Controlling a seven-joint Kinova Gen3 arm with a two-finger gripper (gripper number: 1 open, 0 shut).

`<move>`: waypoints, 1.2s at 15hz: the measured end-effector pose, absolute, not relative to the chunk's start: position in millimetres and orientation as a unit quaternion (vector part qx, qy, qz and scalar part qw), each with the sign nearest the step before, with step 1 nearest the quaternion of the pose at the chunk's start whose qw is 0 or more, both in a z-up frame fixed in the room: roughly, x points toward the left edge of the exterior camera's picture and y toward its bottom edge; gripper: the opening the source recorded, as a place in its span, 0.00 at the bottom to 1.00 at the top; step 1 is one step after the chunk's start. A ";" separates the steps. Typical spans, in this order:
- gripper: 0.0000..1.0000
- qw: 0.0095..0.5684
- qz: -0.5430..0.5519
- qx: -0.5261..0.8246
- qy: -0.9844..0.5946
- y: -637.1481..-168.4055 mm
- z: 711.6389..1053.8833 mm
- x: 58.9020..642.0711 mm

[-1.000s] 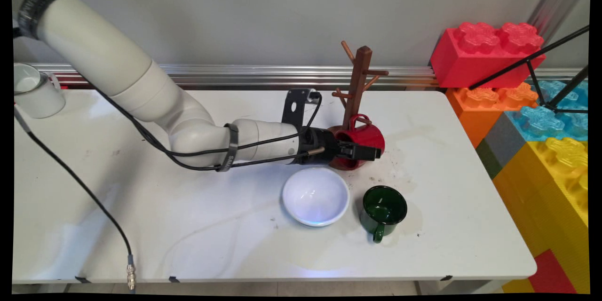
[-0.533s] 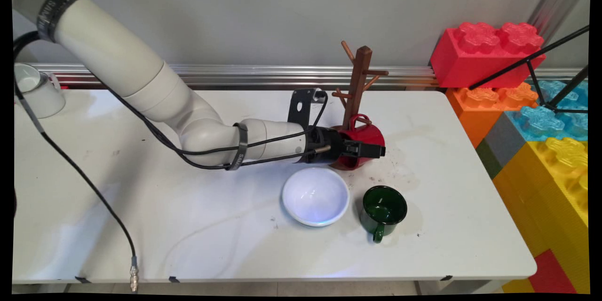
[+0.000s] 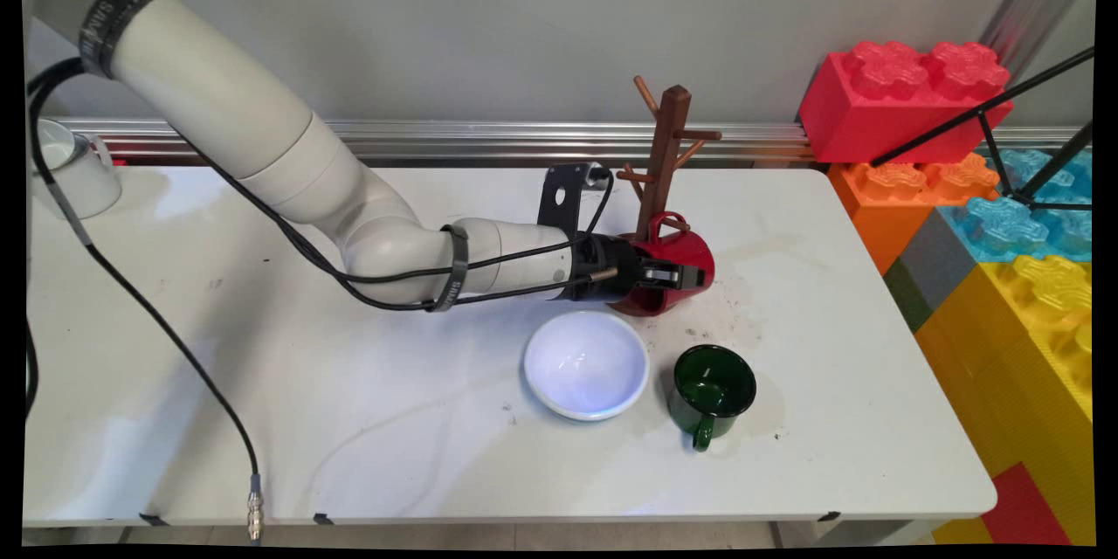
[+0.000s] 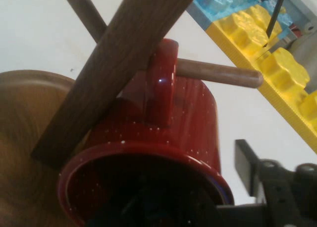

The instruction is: Pick up the red mug from the rack, then place the picked object on the table

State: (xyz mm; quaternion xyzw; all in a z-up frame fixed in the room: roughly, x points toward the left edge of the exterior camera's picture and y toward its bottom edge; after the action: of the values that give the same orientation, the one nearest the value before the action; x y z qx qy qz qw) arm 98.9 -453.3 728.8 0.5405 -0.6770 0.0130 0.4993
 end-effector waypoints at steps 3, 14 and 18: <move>0.00 0.496 0.014 0.543 -0.677 -454.1 729.1 100.3; 0.00 0.507 0.004 0.545 -0.668 -449.1 741.5 102.1; 0.00 0.517 -0.008 0.536 -0.667 -445.6 749.3 99.4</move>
State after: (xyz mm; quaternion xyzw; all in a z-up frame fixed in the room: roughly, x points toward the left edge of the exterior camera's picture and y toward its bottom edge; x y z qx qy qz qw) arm 99.4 -445.6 749.3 0.5364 -0.6672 -0.0080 0.5169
